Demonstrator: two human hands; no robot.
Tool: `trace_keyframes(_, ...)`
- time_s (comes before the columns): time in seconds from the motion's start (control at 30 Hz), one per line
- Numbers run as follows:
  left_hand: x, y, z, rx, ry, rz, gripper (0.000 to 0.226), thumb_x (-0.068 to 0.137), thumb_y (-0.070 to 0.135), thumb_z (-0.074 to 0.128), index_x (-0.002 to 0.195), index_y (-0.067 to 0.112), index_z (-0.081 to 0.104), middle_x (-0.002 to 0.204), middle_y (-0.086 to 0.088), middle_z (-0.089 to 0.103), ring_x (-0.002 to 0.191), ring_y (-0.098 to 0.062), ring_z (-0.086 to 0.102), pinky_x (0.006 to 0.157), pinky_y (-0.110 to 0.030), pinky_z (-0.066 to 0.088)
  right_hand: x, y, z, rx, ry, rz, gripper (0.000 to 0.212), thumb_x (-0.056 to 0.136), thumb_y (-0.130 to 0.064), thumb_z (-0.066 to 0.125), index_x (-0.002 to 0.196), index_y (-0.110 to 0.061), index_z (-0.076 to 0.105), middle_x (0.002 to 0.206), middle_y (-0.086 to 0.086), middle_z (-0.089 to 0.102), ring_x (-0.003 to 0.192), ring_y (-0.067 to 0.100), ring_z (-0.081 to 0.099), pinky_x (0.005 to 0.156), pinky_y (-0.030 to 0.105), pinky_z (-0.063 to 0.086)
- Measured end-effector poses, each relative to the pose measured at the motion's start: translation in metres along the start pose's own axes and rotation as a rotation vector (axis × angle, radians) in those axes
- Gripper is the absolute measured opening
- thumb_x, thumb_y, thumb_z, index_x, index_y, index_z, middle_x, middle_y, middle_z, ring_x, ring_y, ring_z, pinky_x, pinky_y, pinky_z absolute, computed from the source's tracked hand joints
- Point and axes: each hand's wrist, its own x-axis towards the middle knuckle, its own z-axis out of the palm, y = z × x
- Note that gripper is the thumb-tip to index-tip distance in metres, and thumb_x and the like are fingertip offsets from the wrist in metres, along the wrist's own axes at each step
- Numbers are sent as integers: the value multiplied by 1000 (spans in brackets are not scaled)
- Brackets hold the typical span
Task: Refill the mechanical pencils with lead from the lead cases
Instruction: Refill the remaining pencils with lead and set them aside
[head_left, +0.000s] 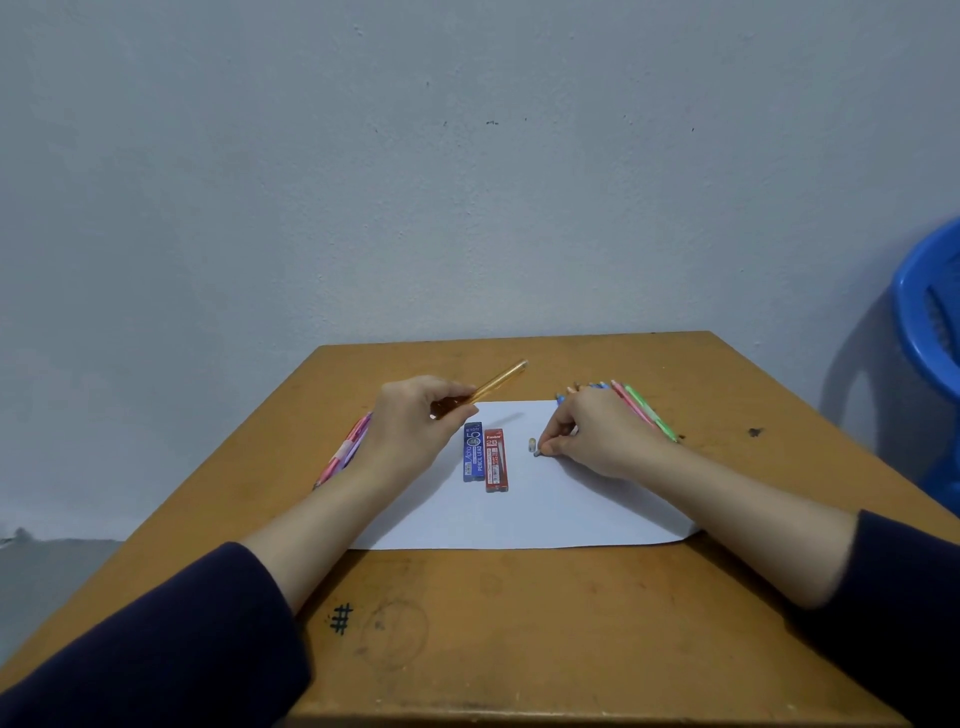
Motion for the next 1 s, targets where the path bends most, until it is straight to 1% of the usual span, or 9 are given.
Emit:
trace_keyframes(0.17, 0, 3, 0, -11, -14, -18, 24, 78, 5, 75, 102, 8, 74, 91, -2, 72, 70, 3, 59, 69, -4, 47, 0, 4, -1, 14, 20, 17, 8, 83, -25, 71, 87, -23, 77, 86, -7, 73, 85, 8, 63, 80, 29, 51)
trace_keyframes(0.3, -1, 6, 1, -42, -15, -69, 24, 78, 6, 76, 102, 10, 74, 89, 1, 71, 71, 5, 60, 68, -5, 48, 4, 7, -3, 129, 116, 21, 13, 83, -16, 70, 94, -19, 76, 80, -8, 66, 76, 4, 57, 61, 5, 40)
trace_keyframes(0.33, -1, 7, 0, -51, -16, -81, 24, 78, 6, 76, 102, 10, 75, 88, 2, 71, 71, 6, 60, 68, -5, 48, 5, 7, -3, 184, 148, 17, 16, 83, -13, 69, 97, -17, 75, 79, -7, 65, 75, 6, 58, 63, 6, 41)
trace_keyframes(0.4, -2, 11, 0, -65, -20, -108, 24, 78, 8, 76, 101, 11, 75, 85, 8, 68, 72, 6, 60, 67, -6, 48, 6, 7, -3, 318, 235, 2, 20, 84, -13, 69, 101, -23, 71, 77, -6, 68, 76, 12, 63, 75, 23, 52)
trace_keyframes(0.47, -3, 15, 0, -90, -31, -146, 22, 78, 10, 77, 100, 13, 75, 80, 15, 65, 73, 6, 61, 66, -7, 49, 4, 3, -3, 477, 320, -34, 26, 84, -12, 68, 104, -29, 66, 75, 1, 69, 74, 18, 65, 77, 37, 55)
trace_keyframes(0.53, -5, 19, 0, -135, -53, -183, 21, 77, 11, 78, 97, 16, 76, 78, 19, 66, 74, 5, 63, 66, -10, 51, 2, -2, -3, 594, 371, -81, 28, 85, -13, 68, 105, -31, 62, 75, 6, 69, 70, 19, 65, 74, 38, 55)
trace_keyframes(0.7, -11, 32, 1, -231, -87, -201, 20, 76, 12, 78, 95, 18, 76, 80, 13, 70, 78, 1, 65, 67, -16, 54, -4, -11, -4, 745, 391, -128, 24, 85, -7, 68, 104, -21, 64, 74, 9, 70, 66, 14, 64, 64, 28, 51)
trace_keyframes(0.87, -15, 40, 1, -272, -59, -212, 16, 77, 16, 78, 92, 22, 75, 83, 11, 72, 79, 1, 66, 70, -18, 56, -5, -13, -3, 829, 440, -101, 31, 82, -9, 72, 110, -18, 62, 74, 9, 69, 64, 12, 64, 69, 32, 56)
trace_keyframes(1.0, -17, 43, 2, -284, -52, -191, 17, 76, 19, 79, 92, 19, 76, 85, 10, 73, 80, -1, 67, 71, -19, 56, -6, -15, -3, 891, 432, -85, 28, 81, -10, 73, 106, -20, 64, 74, 9, 71, 70, 21, 69, 73, 37, 57)
